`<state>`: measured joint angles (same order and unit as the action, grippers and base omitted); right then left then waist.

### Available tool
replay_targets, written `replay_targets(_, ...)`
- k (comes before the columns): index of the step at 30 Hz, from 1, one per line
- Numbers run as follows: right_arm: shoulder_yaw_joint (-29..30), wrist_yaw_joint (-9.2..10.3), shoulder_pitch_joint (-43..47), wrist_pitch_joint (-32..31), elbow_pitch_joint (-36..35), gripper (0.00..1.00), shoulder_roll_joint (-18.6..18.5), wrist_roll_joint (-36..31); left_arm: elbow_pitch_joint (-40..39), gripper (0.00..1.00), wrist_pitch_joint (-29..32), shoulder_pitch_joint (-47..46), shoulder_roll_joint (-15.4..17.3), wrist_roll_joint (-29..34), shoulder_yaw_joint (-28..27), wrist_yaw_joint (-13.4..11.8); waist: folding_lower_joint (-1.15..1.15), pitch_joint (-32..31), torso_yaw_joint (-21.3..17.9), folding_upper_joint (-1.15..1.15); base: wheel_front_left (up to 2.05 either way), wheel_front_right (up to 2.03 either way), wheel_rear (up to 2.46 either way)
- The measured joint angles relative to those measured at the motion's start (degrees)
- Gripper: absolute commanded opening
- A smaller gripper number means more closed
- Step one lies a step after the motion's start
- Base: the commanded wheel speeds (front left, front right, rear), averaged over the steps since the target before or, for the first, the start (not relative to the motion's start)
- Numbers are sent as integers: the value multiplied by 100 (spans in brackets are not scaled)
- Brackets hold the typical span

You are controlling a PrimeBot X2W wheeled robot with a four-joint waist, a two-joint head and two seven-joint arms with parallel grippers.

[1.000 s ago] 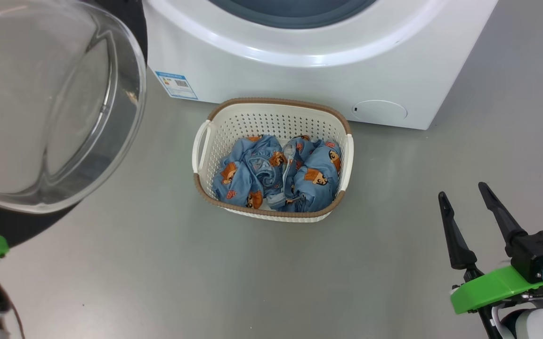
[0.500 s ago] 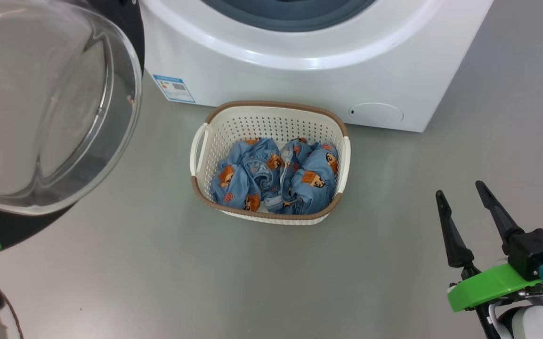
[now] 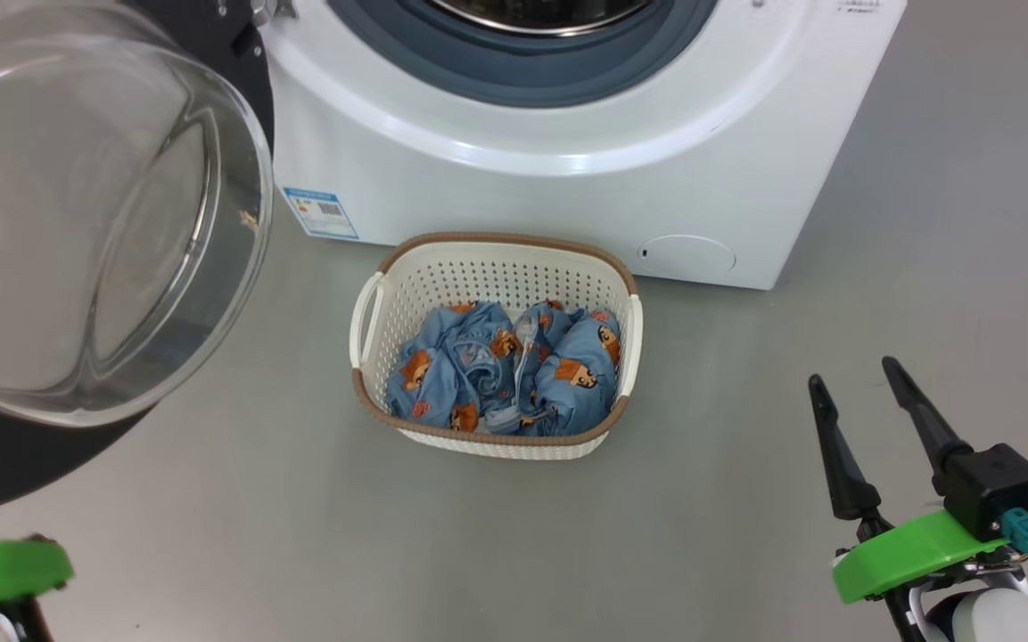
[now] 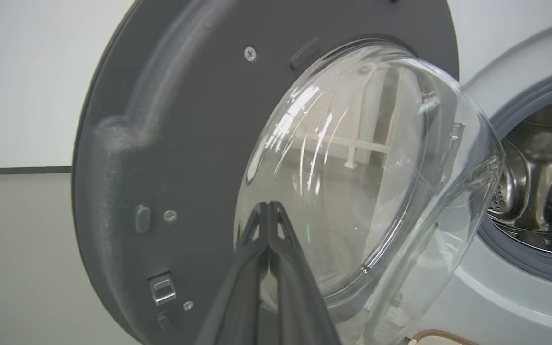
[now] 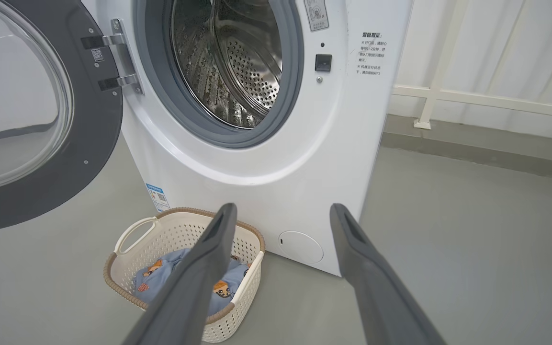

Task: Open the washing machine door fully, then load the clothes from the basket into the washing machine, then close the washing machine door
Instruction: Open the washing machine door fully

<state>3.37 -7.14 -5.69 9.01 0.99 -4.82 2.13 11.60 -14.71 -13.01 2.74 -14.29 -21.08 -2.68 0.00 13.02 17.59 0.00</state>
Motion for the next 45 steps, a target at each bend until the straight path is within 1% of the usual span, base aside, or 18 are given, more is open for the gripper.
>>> replay_targets(4, -67, 0, 96, 0, 8, 100, 8, 0, -453, 0, 0, 469, -93, 112, 286, 94, 0, -125, -80, 0, 0, 0, 0)
replay_targets(11, -98, 0, 165, 44, 91, 100, 66, 60, -1059, 0, 0, 1268, -99, 111, 961, 93, 0, -322, -342, 0, 0, 0, 0)
replay_targets(15, -126, 0, 319, 51, 115, 100, 90, 60, -1227, 0, 22, 1502, -97, 112, 1443, 92, 0, -409, -526, 0, 0, 0, 0)
replay_targets(19, -110, 0, 331, 66, 131, 100, 91, 101, -1272, 1, 52, 1531, -89, 110, 1738, 90, 0, -470, -725, 0, 0, 0, 0)
replay_targets(21, -111, 0, 331, 67, 137, 100, 91, 100, -1261, 24, 73, 1529, -88, 112, 1852, 91, 0, -500, -826, 0, 0, 0, 0)
replay_targets(24, -118, 0, 331, 102, 153, 100, 92, 100, -1214, 46, 137, 1530, -86, 141, 1975, 91, 0, -552, -988, 0, 0, 0, 0)
replay_targets(25, -123, 0, 331, 116, 160, 100, 92, 101, -1193, 56, 170, 1530, -84, 154, 2003, 91, 0, -571, -1046, 0, 0, 0, 0)
replay_targets(26, -129, 0, 331, 118, 170, 100, 92, 101, -1179, 75, 194, 1530, -81, 164, 2036, 91, 0, -590, -1102, 0, 0, 0, 0)
replay_targets(27, -147, 0, 331, 119, 181, 100, 93, 105, -1171, 98, 212, 1532, -75, 170, 2064, 91, 0, -611, -1159, 0, 0, 0, 0)
replay_targets(28, -172, 0, 331, 120, 191, 100, 96, 111, -1166, 100, 231, 1534, -65, 199, 2089, 91, 0, -631, -1217, 0, 0, 0, 0)
replay_targets(34, -279, 0, 344, 172, 265, 100, 127, 157, -1106, 100, 363, 1639, -11, 258, 2212, 92, 0, -765, -1514, 0, 0, 0, 0)
replay_targets(40, -275, 0, 478, 220, 349, 100, 136, 157, -1040, 100, 515, 1648, 83, 259, 2234, 92, 0, -937, -1685, 0, 0, 0, 0)
replay_targets(45, -276, 0, 521, 220, 347, 100, 157, 157, -989, 100, 557, 1764, 89, 258, 2236, 89, 0, -1053, -1769, 0, 0, 0, 0)
